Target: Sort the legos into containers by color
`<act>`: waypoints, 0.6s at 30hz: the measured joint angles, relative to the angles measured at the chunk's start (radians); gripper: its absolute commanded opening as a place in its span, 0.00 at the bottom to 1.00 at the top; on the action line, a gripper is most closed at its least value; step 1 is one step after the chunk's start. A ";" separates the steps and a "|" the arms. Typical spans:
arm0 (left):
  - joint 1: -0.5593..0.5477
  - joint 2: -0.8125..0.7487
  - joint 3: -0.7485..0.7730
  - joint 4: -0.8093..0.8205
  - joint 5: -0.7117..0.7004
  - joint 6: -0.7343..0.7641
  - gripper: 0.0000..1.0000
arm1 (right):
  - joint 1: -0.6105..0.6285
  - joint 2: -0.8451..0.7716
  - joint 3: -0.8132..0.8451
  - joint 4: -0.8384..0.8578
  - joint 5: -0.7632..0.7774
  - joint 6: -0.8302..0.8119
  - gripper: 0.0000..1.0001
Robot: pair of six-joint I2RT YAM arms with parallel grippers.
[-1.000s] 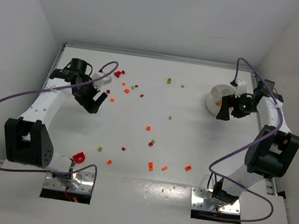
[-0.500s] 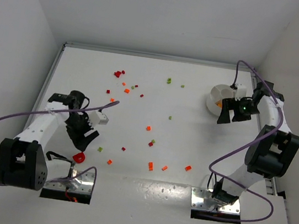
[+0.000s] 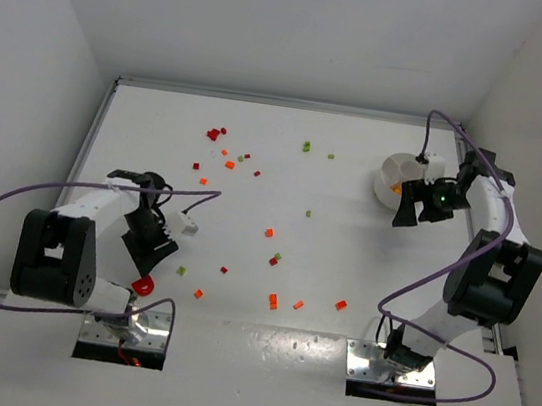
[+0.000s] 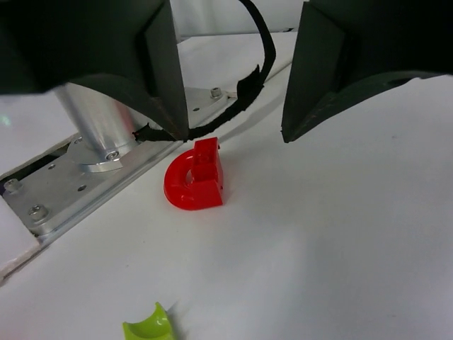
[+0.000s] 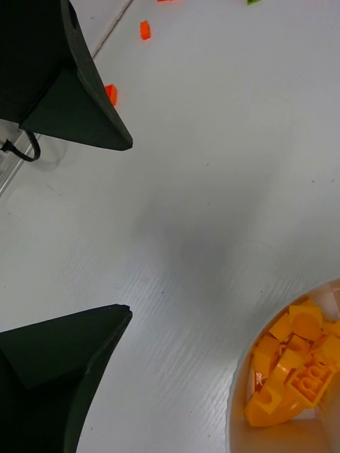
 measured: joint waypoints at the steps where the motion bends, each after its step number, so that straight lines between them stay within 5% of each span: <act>1: -0.002 0.024 0.000 0.006 -0.006 -0.002 0.58 | 0.000 -0.001 -0.006 0.001 -0.002 -0.006 0.90; 10: -0.017 0.113 0.002 0.031 -0.031 -0.005 0.56 | 0.000 -0.035 -0.043 0.003 0.000 -0.022 0.90; 18: -0.069 0.136 0.004 0.036 -0.031 -0.031 0.66 | 0.000 -0.045 -0.048 0.008 0.000 -0.026 0.90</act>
